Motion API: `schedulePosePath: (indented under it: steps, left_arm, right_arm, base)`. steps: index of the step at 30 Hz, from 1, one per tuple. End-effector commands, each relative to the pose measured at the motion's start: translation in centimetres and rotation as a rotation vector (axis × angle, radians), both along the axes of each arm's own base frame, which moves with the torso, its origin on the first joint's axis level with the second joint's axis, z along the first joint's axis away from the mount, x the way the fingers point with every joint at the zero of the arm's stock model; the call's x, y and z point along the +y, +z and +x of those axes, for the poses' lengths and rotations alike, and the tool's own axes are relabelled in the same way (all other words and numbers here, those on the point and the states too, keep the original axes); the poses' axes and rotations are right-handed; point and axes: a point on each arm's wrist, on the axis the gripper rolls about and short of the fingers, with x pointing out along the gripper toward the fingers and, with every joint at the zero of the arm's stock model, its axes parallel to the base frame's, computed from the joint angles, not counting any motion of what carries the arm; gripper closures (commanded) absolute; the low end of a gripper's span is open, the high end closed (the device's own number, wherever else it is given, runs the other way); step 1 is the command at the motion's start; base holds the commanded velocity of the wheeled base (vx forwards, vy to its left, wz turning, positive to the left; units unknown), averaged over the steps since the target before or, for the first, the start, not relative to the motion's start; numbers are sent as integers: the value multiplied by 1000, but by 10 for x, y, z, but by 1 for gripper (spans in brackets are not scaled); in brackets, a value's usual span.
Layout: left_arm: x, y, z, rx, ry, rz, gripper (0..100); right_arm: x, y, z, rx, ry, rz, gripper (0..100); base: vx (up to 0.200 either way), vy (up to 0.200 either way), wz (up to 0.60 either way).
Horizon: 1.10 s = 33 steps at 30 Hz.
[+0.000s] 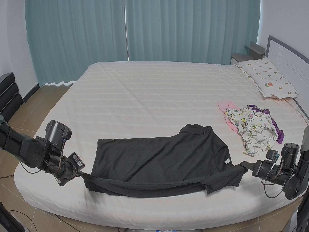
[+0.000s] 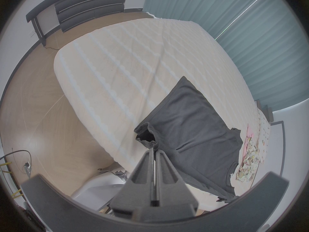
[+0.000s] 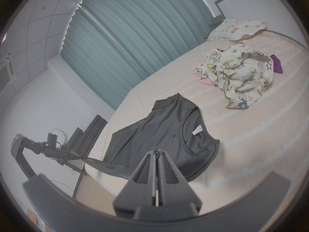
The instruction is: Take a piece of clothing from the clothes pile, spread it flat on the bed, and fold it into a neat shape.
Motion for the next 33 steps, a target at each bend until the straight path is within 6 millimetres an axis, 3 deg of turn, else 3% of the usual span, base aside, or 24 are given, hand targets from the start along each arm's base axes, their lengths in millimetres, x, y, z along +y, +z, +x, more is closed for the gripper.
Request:
schedulePosePath:
  steps: [1, 10, 16, 22, 33]
  left_arm:
    - [2, -5, -12, 30, -2, 6, 100]
    - [4, -14, -18, 73, -7, 12, 100]
    - [1, -22, -7, 94, -12, 13, 100]
    - [0, -39, 28, 111, 12, 23, 100]
    - [4, -53, 65, 96, 54, 50, 100]
  right_arm:
    - [-2, 5, -7, -16, -9, -1, 100]
    - [-4, 4, -11, 2, -19, -1, 100]
    - [-4, 1, -5, -2, -21, 0, 100]
    - [-4, -12, 24, -18, -18, -5, 100]
    - [-3, -31, 49, -15, -15, -7, 100]
  base:
    - [0, 0, 0]
    - [0, 0, 0]
    - [0, 0, 0]
    - [0, 0, 0]
    - [0, 0, 0]
